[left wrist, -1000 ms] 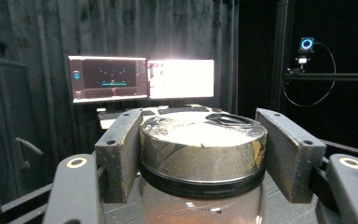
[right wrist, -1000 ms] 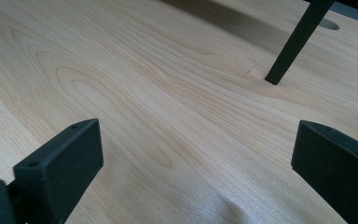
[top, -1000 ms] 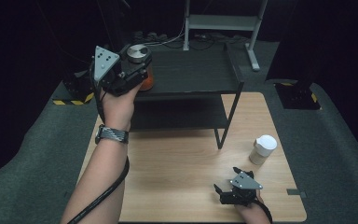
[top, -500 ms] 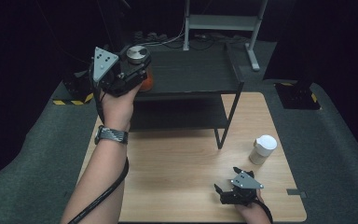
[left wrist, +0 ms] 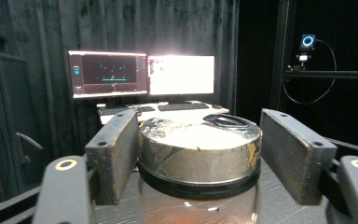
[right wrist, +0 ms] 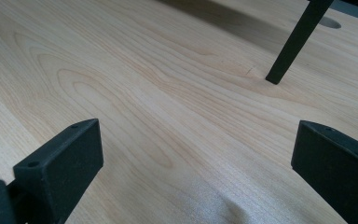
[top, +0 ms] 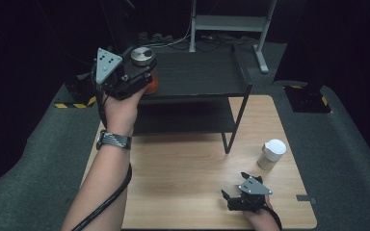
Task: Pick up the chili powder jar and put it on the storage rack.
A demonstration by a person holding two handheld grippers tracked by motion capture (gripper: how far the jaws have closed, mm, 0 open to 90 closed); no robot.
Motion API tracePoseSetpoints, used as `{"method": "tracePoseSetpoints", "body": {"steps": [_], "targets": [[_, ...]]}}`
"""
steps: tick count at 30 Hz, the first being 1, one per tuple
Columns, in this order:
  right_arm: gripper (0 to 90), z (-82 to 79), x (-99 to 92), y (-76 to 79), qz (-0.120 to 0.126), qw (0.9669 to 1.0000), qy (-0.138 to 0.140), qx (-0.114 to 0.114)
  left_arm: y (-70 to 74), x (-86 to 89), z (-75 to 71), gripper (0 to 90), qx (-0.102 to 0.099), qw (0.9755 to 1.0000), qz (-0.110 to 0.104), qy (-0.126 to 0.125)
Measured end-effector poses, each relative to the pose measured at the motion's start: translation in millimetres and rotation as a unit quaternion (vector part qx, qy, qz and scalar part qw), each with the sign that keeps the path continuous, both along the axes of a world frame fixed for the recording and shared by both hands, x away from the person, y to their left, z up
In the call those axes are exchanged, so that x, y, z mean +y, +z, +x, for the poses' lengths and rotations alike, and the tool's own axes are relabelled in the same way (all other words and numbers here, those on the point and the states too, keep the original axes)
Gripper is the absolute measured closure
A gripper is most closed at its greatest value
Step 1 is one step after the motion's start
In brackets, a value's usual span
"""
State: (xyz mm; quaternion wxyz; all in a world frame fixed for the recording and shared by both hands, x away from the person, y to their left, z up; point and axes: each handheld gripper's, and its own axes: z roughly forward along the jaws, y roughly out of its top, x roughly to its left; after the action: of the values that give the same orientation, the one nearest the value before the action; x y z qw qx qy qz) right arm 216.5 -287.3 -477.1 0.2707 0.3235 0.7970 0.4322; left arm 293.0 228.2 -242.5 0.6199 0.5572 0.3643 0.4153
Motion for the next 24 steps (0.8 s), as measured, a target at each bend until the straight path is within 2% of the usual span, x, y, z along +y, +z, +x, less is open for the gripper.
{"method": "tracePoseSetpoints", "body": {"steps": [11, 24], "targets": [[1.1, -0.4, 0.7, 0.0, -0.002, 1.0, 0.0, -0.002, 3.3, -6.6, -13.9, 1.4, 0.011, 0.9997, 0.004, 0.019], [1.1, -0.6, 1.6, 0.2, -0.004, 1.0, -0.002, -0.001, -1.2, 1.1, -37.7, 0.3, 0.006, 0.9995, 0.026, 0.017]]}}
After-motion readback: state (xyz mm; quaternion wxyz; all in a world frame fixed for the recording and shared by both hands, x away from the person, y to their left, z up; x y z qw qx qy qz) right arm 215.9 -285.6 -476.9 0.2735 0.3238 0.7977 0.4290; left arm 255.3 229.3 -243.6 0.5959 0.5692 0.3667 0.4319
